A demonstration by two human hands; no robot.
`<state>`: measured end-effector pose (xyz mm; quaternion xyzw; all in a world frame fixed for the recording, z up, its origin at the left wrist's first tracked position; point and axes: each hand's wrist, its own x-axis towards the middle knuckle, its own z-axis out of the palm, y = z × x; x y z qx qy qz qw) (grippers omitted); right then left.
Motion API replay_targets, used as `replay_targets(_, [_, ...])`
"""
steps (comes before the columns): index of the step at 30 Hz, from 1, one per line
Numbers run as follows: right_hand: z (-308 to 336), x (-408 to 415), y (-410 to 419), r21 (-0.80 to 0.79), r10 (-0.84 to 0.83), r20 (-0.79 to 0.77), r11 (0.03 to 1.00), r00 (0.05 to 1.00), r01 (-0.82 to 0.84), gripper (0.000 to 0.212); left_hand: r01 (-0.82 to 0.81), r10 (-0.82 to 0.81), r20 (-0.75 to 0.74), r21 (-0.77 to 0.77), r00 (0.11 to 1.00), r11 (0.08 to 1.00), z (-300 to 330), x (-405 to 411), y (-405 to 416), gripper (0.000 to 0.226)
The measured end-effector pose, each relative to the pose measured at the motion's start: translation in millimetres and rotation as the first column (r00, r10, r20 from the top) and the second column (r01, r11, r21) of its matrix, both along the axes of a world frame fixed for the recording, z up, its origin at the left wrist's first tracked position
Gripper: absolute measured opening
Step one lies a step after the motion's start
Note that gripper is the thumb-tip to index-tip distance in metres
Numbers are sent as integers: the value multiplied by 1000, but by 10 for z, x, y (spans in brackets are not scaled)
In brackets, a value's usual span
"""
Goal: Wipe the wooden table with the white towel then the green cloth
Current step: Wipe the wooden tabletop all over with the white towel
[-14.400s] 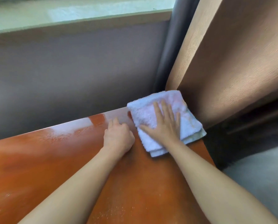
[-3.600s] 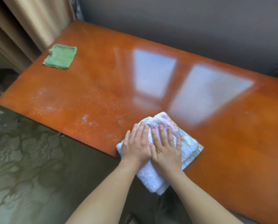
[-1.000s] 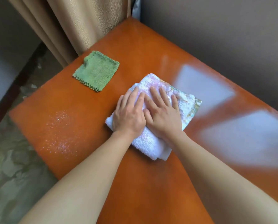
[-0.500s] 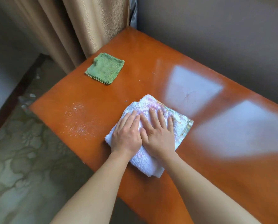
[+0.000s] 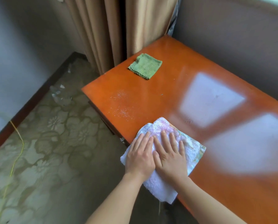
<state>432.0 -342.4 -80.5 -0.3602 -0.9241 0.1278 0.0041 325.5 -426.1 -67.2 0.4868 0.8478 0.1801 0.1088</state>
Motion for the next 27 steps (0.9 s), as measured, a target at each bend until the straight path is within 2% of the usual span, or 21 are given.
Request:
replay_targets(4, [2,-173,105,2,64,13,998,998,-64,57,29,-29,-13,21,1000,999,-32,-205,45,52])
replay_targets(16, [17,-2193,712,-37,424,-22,905,906,-424,57,-327,327,-70,14,942,945,-69,-1827,325,54])
replay_targets(23, [18,-2975,888,-25,482,-19,875,876,-483,55,-391,394,-72,52,917,919,-86,-2533,459,52])
replay_targets(27, [46,-3106,907,-13,466,-31,884,884,-466,55,-385,388,-63,52,919,921,-97,-2690,495,52])
